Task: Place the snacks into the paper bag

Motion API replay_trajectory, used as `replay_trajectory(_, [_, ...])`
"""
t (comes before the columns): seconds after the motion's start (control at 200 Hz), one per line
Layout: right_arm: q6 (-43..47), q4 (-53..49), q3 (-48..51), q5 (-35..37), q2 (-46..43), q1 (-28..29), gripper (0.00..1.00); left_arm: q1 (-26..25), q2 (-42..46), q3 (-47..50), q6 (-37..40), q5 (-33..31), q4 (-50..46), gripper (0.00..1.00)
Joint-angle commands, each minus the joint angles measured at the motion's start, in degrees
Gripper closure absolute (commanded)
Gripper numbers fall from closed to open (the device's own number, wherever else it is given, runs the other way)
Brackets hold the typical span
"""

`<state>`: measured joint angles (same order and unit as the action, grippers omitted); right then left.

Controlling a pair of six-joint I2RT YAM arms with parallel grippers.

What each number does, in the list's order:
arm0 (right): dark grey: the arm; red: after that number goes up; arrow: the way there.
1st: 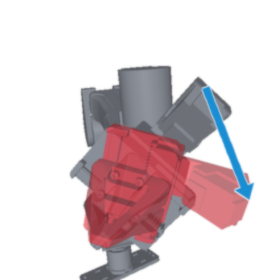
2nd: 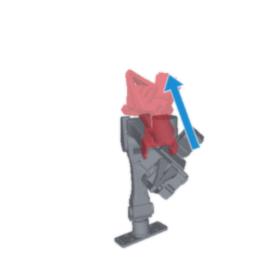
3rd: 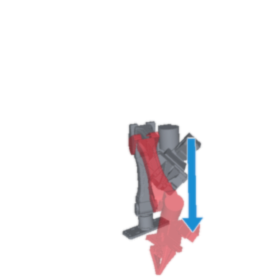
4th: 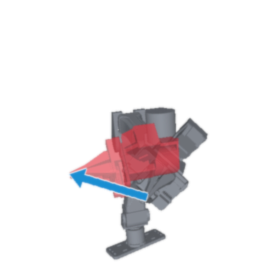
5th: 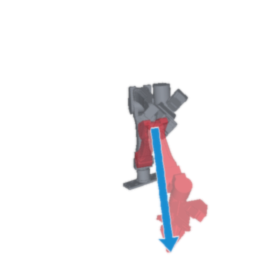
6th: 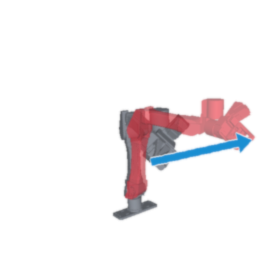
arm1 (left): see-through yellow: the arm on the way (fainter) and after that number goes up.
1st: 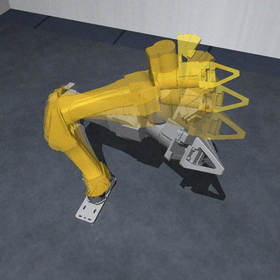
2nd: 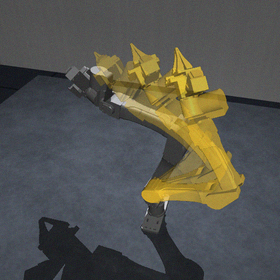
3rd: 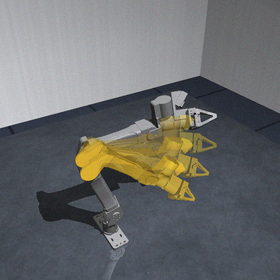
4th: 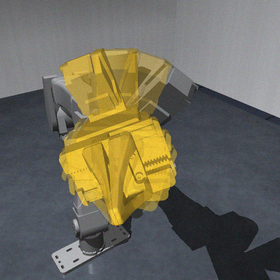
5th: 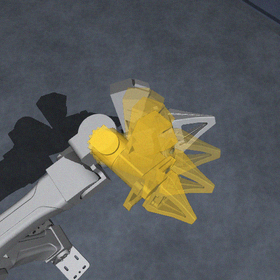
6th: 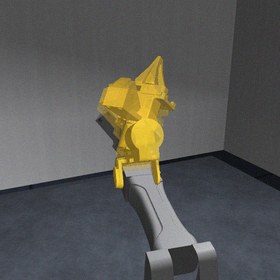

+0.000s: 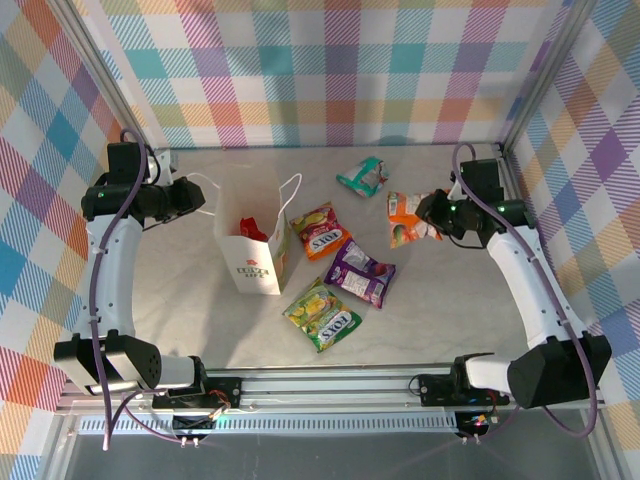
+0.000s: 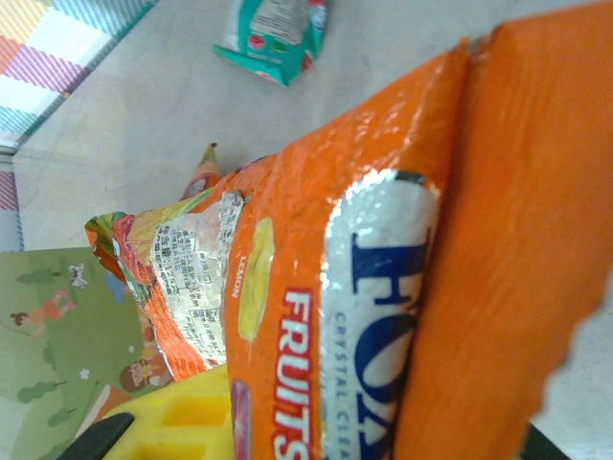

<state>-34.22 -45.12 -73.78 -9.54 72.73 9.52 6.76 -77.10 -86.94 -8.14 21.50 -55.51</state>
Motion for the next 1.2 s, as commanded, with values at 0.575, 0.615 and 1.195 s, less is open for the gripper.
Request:
replay_trajectory(0.575, [0.13, 6.19, -17.37, 2.57, 6.22, 8.67, 0.74, -0.44, 1.15, -0.19, -1.57, -0.09, -0.30, 0.81])
replay_trajectory(0.615, [0.38, 6.21, -18.23, 2.84, 6.66, 9.32, 0.74, -0.44, 1.16, -0.20, -1.53, -0.18, -0.30, 0.81])
replay_trajectory(1.195, [3.02, 8.91, -28.03, 2.99, 8.80, 18.43, 0.74, -0.44, -0.17, -0.75, -1.17, 0.30, 0.31, 0.81])
